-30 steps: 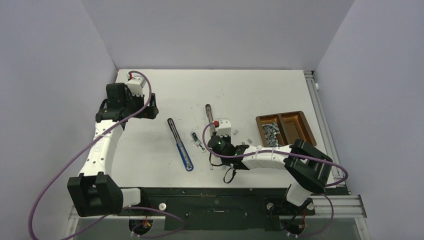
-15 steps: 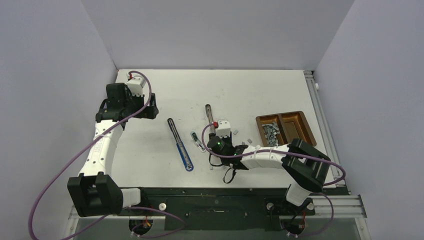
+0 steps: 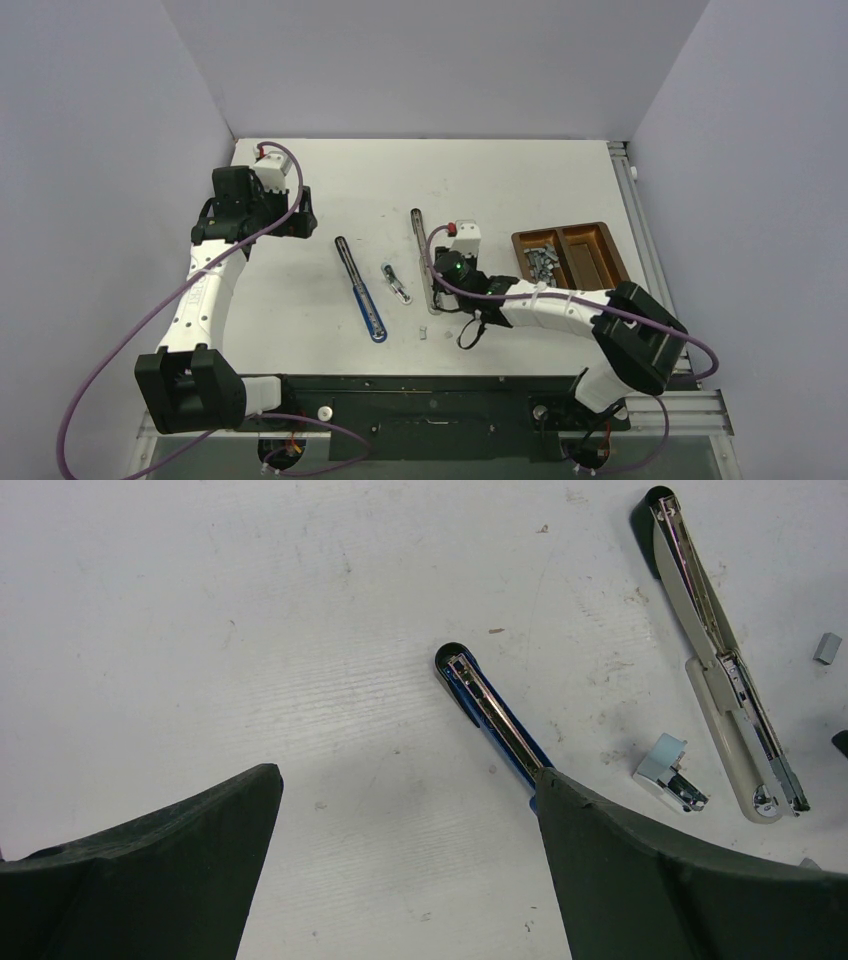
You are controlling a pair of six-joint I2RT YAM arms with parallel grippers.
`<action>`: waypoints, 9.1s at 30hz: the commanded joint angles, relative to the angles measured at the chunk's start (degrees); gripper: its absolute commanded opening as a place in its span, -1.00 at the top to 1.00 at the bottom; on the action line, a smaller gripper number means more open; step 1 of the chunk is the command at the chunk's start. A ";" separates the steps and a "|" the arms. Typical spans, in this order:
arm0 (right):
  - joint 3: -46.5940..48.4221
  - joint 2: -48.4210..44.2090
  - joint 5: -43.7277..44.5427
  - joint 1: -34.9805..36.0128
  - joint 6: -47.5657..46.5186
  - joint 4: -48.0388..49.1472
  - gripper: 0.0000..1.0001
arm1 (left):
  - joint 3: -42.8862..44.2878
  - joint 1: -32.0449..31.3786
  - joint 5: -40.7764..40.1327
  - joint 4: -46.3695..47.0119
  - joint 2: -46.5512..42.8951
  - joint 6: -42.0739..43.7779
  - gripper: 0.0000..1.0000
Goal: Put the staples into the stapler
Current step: Pick up the staple from the center of the board, then install the staple into the stapler.
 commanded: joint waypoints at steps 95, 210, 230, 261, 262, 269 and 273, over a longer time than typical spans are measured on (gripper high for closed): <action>6.76 -2.56 -6.63 -7.53 -1.52 -22.29 0.83 | 1.16 1.04 2.11 2.34 -1.91 -0.69 -0.93; 15.11 11.34 0.63 14.63 -11.21 5.37 0.83 | 6.11 1.37 4.26 -10.31 -3.17 2.32 -0.92; 16.75 14.08 6.65 19.79 -9.10 4.96 0.83 | 3.94 1.31 2.32 -12.15 -2.02 4.07 -0.93; 16.69 17.15 5.24 22.25 -9.54 8.18 0.83 | 3.05 -0.12 1.17 -11.49 -3.58 4.04 -0.93; 16.69 17.24 5.11 22.21 -9.44 8.21 0.83 | 3.11 -0.12 1.15 -11.59 -3.59 4.07 -0.93; 16.69 17.68 4.30 22.13 -9.58 8.30 0.83 | 3.12 -0.21 1.12 -11.77 -3.85 4.17 -0.93; 16.65 17.65 4.20 22.12 -9.55 8.30 0.83 | 2.98 -0.21 1.19 -11.77 -4.08 4.26 -0.93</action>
